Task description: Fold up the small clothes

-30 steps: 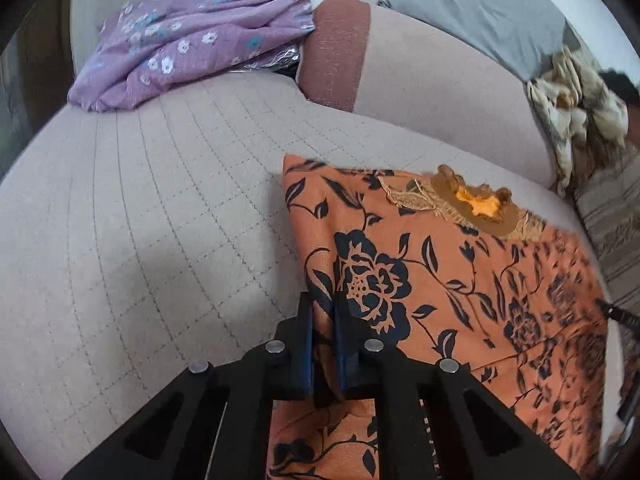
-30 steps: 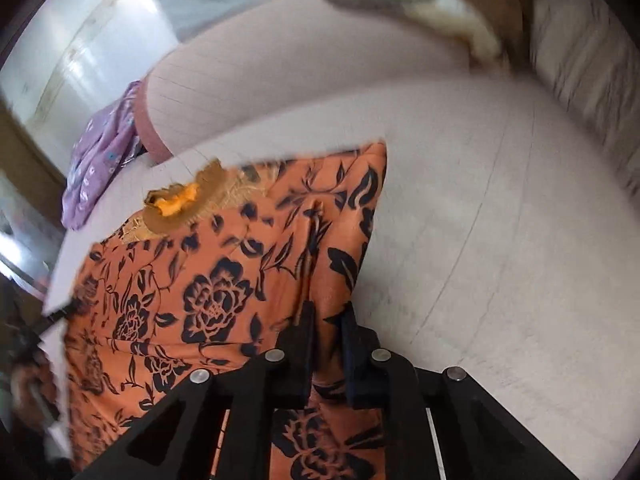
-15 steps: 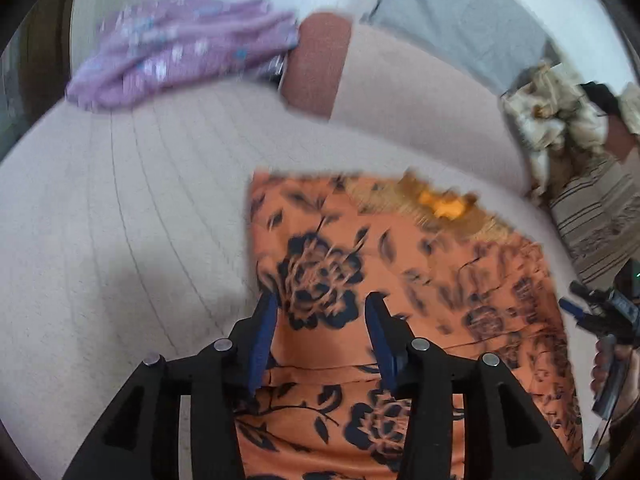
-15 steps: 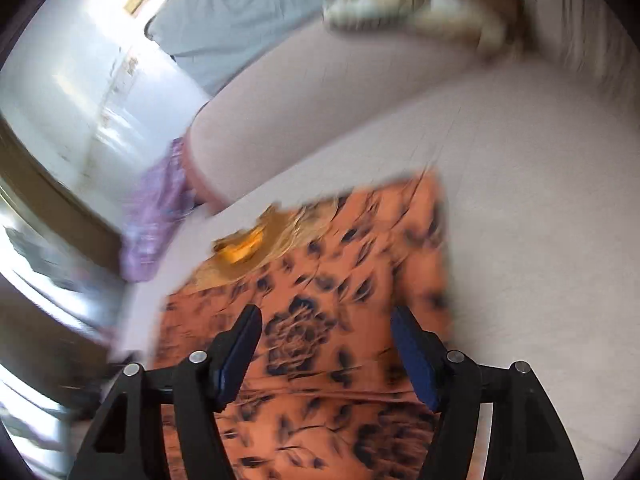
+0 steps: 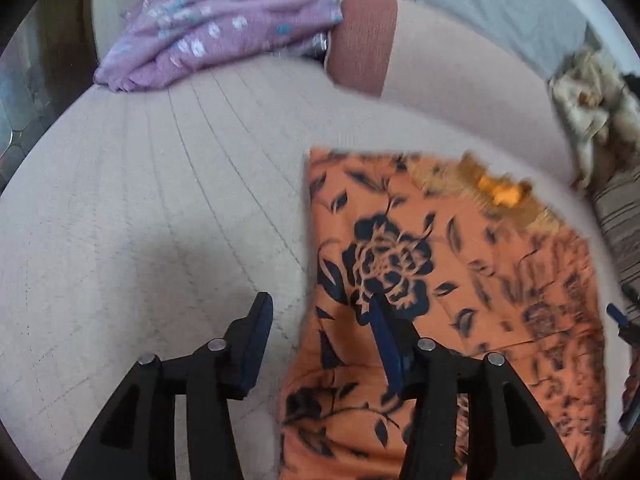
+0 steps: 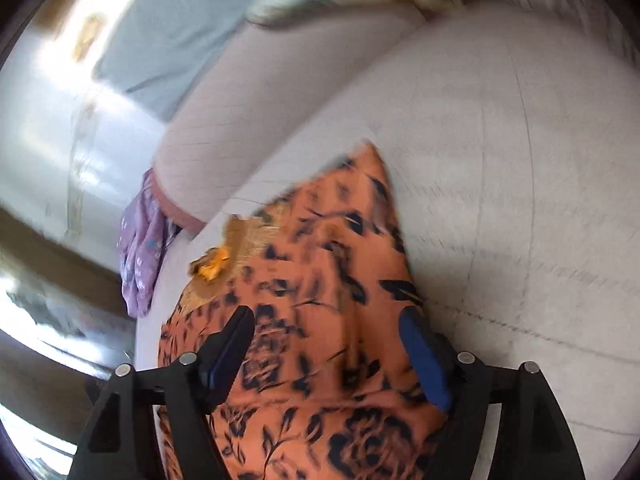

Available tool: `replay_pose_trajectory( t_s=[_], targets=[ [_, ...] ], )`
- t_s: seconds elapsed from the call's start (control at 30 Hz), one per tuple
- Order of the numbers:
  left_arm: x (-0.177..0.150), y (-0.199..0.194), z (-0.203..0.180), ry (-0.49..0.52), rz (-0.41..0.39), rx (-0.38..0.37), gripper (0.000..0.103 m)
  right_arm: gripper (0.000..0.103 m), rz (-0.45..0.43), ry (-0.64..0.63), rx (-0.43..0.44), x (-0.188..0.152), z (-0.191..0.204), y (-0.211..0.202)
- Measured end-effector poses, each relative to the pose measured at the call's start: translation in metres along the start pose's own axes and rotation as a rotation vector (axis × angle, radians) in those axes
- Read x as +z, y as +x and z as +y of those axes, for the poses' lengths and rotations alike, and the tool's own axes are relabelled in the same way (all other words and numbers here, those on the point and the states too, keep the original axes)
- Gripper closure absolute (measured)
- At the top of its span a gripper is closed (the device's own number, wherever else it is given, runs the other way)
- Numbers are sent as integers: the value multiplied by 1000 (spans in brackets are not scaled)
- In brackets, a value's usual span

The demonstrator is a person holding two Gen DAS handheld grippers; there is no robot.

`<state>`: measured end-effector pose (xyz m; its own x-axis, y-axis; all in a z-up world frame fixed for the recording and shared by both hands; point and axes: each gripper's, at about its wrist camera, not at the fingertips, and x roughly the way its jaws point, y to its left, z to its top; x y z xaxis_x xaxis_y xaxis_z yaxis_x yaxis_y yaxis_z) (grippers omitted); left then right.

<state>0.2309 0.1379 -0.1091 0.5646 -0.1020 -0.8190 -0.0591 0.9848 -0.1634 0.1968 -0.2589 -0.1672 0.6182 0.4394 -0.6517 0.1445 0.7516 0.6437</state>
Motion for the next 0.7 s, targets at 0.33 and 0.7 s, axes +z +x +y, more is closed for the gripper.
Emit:
replay_pose_trajectory(
  t_s=[0.33, 0.7],
  targets=[
    [-107, -103, 42, -73, 60, -198, 34, 25, 179, -84, -106, -70, -30, -116],
    [-199, -119, 37, -151, 266, -238, 34, 30, 440, -5, -50, -179, -59, -154]
  ],
)
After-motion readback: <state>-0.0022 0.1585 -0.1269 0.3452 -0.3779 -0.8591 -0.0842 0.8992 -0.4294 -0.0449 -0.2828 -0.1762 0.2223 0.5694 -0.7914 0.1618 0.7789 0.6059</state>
